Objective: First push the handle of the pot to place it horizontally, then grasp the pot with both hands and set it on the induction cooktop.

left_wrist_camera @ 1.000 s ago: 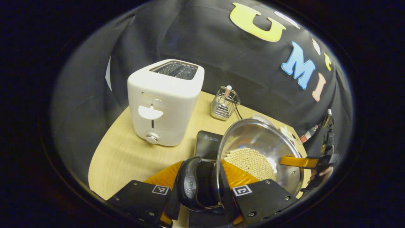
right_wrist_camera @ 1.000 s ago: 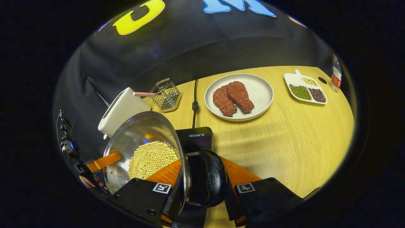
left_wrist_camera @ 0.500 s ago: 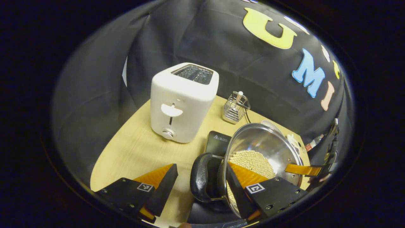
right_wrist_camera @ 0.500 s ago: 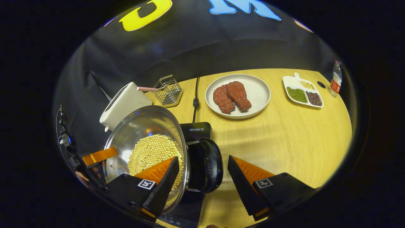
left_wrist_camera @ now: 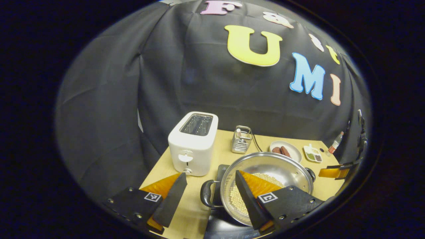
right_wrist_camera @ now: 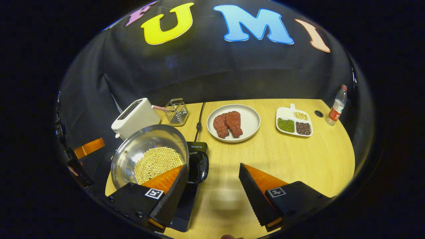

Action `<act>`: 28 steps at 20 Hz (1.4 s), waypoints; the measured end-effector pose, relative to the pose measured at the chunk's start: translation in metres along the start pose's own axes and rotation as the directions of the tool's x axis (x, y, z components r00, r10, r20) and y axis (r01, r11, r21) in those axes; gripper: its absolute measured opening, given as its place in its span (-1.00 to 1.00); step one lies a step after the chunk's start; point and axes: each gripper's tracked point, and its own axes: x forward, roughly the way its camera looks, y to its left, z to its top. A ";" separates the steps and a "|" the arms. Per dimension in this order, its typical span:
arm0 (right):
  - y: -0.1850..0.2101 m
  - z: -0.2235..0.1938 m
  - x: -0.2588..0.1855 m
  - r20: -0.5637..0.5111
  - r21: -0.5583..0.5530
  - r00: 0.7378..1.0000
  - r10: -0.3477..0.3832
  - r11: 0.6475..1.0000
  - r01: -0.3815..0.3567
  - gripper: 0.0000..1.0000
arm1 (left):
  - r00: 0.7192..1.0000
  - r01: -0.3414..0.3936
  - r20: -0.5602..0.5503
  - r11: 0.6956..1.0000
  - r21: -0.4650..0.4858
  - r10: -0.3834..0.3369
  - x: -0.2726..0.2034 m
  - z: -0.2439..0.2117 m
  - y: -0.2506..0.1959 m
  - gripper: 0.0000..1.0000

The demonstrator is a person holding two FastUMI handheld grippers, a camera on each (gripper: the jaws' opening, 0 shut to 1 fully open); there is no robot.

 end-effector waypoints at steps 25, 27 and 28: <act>-0.228 0.079 -0.269 0.497 -0.048 0.845 -0.198 0.966 0.255 0.94 | 0.923 -0.001 0.383 0.997 0.075 -0.028 -0.235 0.088 -0.308 0.69; -0.244 0.077 -0.280 0.500 -0.043 0.844 -0.191 0.969 0.245 0.94 | 0.922 0.000 0.386 0.997 0.083 -0.033 -0.247 0.082 -0.335 0.69; -0.250 0.075 -0.287 0.504 -0.043 0.845 -0.181 0.971 0.234 0.94 | 0.921 -0.011 0.389 0.996 0.091 -0.026 -0.254 0.080 -0.344 0.69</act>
